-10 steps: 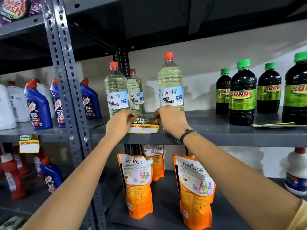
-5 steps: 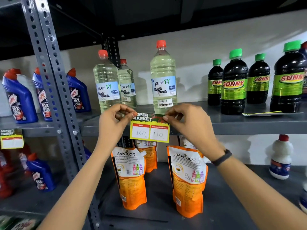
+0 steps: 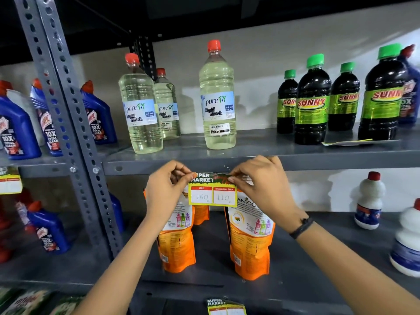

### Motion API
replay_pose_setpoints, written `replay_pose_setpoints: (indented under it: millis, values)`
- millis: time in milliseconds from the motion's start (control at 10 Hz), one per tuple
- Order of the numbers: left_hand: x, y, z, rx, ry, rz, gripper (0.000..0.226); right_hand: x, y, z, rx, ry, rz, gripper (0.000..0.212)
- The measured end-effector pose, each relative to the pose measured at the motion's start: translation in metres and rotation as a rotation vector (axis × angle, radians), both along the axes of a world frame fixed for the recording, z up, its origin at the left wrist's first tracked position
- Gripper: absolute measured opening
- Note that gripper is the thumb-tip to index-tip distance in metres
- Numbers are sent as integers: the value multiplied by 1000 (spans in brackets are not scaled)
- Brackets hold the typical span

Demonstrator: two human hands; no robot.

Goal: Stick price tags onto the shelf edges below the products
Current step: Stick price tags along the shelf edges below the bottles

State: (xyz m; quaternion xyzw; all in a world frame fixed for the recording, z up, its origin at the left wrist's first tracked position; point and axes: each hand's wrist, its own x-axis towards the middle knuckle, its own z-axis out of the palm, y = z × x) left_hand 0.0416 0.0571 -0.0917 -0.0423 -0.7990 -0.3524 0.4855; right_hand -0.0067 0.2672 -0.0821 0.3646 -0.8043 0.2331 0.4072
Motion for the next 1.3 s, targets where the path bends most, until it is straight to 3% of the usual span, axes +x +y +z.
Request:
replay_pose_setpoints:
  millis: [500,1000,1300]
  values:
    - [-6,1,0,-67,-3,96,16,-5,-6,-5,-35,95,-106,13]
    - [-6,-1,0,-70,-28,85,16,-7,-7,-6,-50,110,-107,13]
    - [-3,-6,15,-34,-3,61,15,-4,-10,6,-163,56,-26,9]
